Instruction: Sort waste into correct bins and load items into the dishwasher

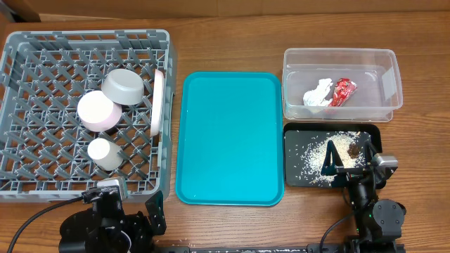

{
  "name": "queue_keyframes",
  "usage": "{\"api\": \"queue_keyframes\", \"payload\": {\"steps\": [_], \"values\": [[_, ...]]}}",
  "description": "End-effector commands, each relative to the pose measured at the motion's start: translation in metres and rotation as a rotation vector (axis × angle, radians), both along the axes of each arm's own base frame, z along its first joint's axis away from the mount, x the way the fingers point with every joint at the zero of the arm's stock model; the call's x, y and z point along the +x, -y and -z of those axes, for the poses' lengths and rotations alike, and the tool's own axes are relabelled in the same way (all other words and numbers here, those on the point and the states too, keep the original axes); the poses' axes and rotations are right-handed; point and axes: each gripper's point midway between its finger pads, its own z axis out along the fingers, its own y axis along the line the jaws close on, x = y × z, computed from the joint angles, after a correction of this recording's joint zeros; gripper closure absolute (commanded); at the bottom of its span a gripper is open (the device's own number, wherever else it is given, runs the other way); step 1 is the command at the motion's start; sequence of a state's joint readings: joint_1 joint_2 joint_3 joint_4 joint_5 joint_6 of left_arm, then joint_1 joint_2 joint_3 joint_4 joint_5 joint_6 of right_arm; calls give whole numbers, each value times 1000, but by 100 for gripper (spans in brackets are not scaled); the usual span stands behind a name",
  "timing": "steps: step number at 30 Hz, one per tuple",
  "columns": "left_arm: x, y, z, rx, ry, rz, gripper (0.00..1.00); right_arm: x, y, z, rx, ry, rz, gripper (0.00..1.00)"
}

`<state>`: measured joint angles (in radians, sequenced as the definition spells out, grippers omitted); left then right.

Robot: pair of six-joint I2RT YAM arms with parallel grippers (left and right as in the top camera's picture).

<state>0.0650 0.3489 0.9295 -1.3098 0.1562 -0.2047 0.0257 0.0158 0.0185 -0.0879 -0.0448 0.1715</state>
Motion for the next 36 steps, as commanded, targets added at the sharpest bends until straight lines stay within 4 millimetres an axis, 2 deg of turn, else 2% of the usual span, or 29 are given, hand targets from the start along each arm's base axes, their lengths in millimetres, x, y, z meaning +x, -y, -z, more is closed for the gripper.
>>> {"api": "queue_keyframes", "payload": {"steps": [1,11,14,16,23,26,28,32,36], "values": [[0,1,0,-7,3,-1,0,1,4,2,-4,1,17,0],[1,0,0,-6,5,-1,0,1,3,2,-4,2,17,0],[17,-5,-5,23,89,-18,0,1,4,2,-4,1,18,0],[30,-6,-2,26,169,-18,0,1,4,2,-4,1,17,0],[72,-5,38,-7,417,-23,0,1,4,2,-4,2,17,0],[94,-3,37,2,548,-2,0,1,4,2,-4,2,18,0],[108,-4,29,38,677,-4,0,1,4,2,-4,2,17,0],[117,-9,24,87,819,-36,0,1,3,2,-4,2,17,0],[119,-7,49,83,736,-23,0,1,4,2,-4,2,18,0]]}}
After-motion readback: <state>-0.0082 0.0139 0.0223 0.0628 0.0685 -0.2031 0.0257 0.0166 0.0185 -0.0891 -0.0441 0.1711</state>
